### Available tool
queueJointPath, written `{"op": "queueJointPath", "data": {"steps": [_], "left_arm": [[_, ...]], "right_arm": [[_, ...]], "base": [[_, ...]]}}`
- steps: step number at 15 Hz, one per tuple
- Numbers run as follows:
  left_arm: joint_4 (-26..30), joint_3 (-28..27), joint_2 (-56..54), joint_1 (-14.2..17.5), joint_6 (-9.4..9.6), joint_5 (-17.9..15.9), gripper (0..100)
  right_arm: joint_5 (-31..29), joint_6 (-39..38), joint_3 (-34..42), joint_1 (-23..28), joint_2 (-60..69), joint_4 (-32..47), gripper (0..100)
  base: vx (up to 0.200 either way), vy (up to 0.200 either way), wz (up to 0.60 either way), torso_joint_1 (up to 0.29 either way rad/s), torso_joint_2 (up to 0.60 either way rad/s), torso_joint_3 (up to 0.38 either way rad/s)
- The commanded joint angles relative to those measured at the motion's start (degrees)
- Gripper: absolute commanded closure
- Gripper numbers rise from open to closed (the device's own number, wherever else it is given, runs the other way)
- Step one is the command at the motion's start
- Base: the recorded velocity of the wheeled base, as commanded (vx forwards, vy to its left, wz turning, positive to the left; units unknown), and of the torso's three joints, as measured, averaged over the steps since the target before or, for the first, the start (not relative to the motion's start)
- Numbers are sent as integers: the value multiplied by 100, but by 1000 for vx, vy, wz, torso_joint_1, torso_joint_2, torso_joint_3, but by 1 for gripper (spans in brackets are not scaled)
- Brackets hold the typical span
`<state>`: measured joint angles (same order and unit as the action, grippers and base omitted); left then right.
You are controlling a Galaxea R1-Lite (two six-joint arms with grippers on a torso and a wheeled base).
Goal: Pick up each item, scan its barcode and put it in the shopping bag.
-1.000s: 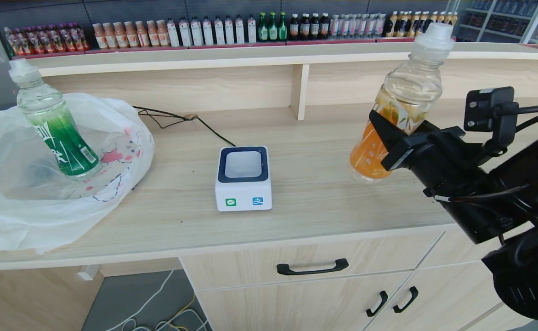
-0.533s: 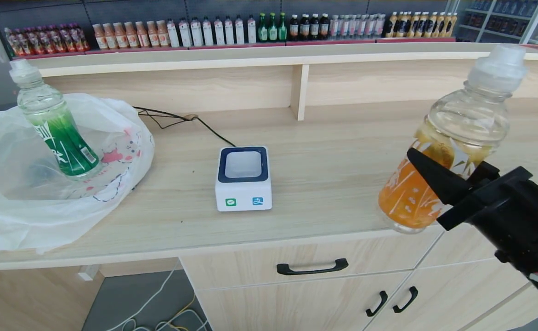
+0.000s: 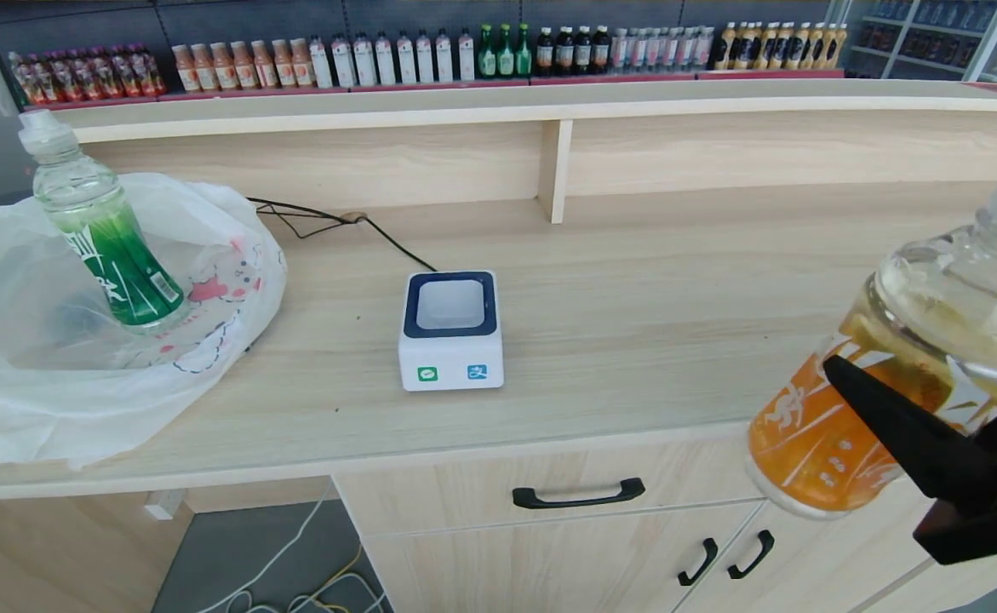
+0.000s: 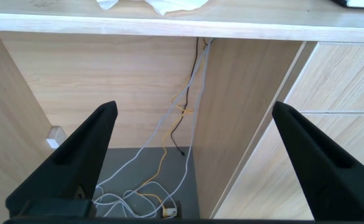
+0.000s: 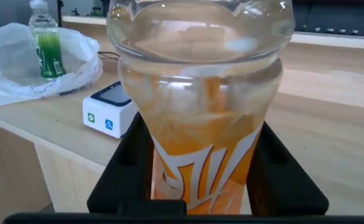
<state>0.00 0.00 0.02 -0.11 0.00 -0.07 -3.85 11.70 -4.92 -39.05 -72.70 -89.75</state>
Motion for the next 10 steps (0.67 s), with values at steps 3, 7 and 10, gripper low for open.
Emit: {"op": "queueJointPath", "data": {"steps": [3, 7, 10], "left_arm": [[0, 0, -2, 2, 0, -1, 0], [0, 0, -2, 2, 0, -1, 0], [0, 0, -2, 2, 0, -1, 0]], "right_arm": [[-1, 491, 255, -358, -279, -25, 100], [139, 1405, -193, -455, -728, -25, 100], [535, 1976, -668, -921, -1106, -25, 100]], "base": [[0, 0, 0, 0, 0, 0], [0, 0, 0, 0, 0, 0], [0, 0, 0, 0, 0, 0]]}}
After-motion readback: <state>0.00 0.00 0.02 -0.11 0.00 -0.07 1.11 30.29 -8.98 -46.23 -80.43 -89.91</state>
